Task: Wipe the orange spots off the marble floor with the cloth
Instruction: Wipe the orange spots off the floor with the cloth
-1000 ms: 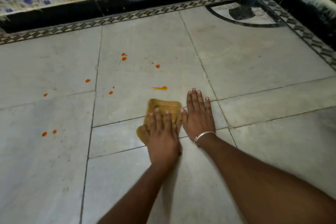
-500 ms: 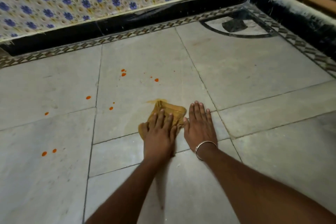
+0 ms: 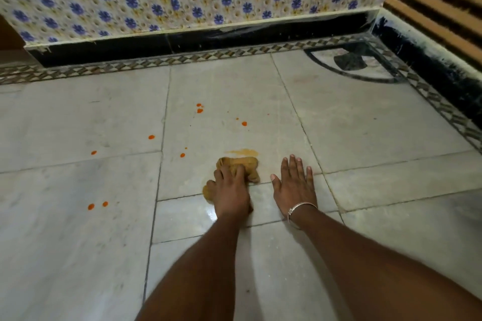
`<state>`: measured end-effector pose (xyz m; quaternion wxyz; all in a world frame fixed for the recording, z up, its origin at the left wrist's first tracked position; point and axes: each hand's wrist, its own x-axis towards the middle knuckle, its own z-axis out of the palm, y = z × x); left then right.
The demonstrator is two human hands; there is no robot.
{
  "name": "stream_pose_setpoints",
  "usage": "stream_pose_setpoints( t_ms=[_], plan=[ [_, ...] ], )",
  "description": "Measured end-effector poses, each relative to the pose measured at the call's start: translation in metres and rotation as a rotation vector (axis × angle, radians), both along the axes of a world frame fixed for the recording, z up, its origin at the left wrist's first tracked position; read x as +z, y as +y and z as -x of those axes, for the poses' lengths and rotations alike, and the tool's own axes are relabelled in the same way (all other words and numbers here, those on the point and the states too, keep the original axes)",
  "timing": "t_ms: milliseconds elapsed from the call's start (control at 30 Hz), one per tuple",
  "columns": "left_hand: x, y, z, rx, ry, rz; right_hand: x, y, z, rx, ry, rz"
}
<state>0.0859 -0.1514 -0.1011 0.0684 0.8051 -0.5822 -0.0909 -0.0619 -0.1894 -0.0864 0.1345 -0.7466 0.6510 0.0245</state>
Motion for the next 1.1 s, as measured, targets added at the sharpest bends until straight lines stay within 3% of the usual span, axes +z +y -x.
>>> stream_pose_setpoints(
  t_ms=[100,200,400,567,733,833,967,1100],
  plan=[
    [0.047,-0.034,-0.030,0.044,0.221,-0.131,0.044,-0.002,-0.018,-0.020,-0.030,-0.006],
    [0.092,-0.052,-0.049,0.120,0.327,0.006,0.084,-0.014,-0.027,-0.004,0.011,-0.082],
    [0.162,-0.083,-0.062,-0.018,0.218,0.247,0.136,-0.075,-0.026,0.182,0.130,-0.058],
    [0.100,-0.014,-0.021,-0.304,-0.072,0.081,0.106,-0.098,-0.010,0.205,0.137,-0.077],
    [0.008,0.120,0.042,-0.565,0.098,-0.202,0.056,-0.093,-0.012,0.081,0.052,-0.220],
    [-0.018,0.091,0.030,-0.508,0.074,-0.045,0.047,-0.101,-0.023,0.077,0.041,-0.176],
    [-0.037,0.044,-0.053,-0.187,-0.088,-0.077,0.050,-0.118,-0.028,0.124,0.008,-0.089],
    [-0.031,0.108,-0.034,-0.088,-0.033,0.034,0.052,-0.122,-0.010,0.154,0.005,-0.031]
  ],
)
